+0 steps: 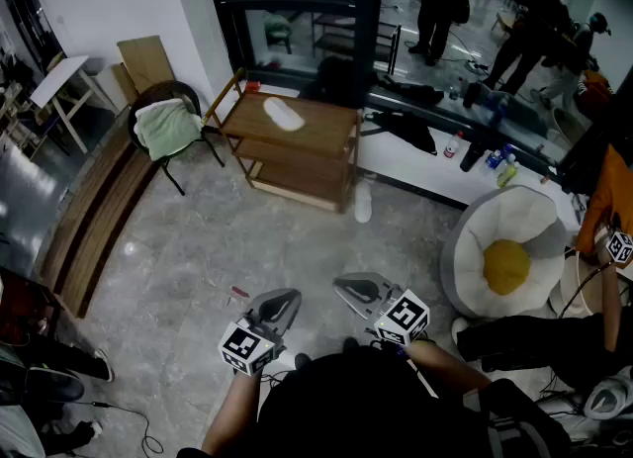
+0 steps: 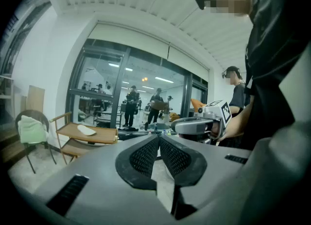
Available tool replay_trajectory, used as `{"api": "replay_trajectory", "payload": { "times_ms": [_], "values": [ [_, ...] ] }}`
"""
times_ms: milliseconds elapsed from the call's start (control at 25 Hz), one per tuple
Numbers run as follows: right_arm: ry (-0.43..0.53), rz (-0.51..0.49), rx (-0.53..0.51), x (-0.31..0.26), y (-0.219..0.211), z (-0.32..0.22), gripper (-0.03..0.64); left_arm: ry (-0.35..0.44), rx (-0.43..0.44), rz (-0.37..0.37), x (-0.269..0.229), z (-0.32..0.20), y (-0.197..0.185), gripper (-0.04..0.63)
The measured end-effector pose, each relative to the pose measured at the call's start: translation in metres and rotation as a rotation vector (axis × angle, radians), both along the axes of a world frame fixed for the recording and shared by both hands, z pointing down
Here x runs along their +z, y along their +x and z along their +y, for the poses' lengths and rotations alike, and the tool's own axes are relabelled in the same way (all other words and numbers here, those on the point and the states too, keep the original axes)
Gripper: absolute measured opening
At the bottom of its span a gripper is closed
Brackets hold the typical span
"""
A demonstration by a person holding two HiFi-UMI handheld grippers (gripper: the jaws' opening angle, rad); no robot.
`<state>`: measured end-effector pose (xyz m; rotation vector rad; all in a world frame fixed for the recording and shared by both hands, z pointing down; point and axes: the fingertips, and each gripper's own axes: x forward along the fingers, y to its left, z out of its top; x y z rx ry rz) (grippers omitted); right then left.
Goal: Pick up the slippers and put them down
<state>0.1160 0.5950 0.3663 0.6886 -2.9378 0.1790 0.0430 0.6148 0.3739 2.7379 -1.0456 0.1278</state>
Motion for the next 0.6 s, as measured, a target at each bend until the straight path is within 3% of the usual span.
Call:
{"api": "replay_trajectory", "payload": {
  "times_ms": [280, 600],
  "values": [
    [0.005, -0.007, 0.015, 0.0, 0.022, -0.01, 0.032, -0.018, 0.018, -0.008, 0.003, -0.01, 0.019, 0.023],
    [0.026, -0.06, 0.061, -0.002, 0.058, -0.024, 0.034, 0.028, 0.003, -0.015, -0.005, -0.044, 0.037, 0.023]
  ]
}}
